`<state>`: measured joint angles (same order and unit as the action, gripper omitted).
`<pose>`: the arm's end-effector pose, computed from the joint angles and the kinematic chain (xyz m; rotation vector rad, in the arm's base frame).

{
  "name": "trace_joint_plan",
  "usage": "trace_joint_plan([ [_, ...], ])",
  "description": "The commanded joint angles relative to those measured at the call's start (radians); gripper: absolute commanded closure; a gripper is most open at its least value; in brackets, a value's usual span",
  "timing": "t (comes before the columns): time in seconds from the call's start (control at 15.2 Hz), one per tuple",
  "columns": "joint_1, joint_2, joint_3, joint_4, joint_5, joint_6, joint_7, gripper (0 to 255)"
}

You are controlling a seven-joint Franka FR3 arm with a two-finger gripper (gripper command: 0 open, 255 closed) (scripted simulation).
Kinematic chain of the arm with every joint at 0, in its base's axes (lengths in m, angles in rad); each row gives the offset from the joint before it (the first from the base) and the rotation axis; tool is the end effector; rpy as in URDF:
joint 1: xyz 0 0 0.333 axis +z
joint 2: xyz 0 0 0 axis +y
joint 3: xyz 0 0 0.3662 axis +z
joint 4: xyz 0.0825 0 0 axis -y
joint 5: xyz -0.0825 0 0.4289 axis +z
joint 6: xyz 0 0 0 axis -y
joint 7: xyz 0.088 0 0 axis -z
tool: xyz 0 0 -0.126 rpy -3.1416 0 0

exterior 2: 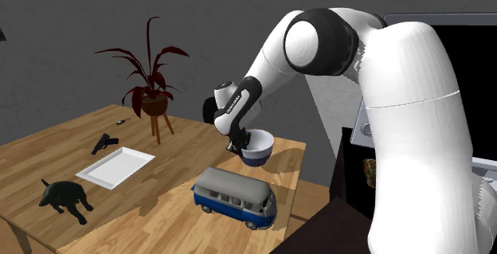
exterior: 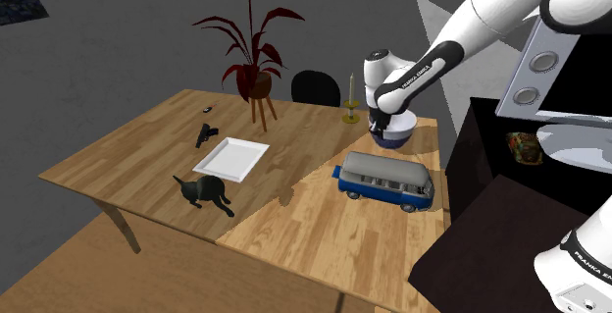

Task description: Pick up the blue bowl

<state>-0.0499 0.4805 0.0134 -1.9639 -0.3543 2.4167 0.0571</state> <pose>0.6657 -0.0307 0.2161 2.9056 0.2542 -0.0356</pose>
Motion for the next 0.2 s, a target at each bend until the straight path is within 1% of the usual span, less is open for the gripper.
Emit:
trace_joint_plan([
  [0.0,-0.003,-0.018,0.002,0.0,0.005,-0.016,-0.008,255],
  [0.13,-0.003,-0.02,0.003,0.0,0.006,-0.018,-0.009,255],
])
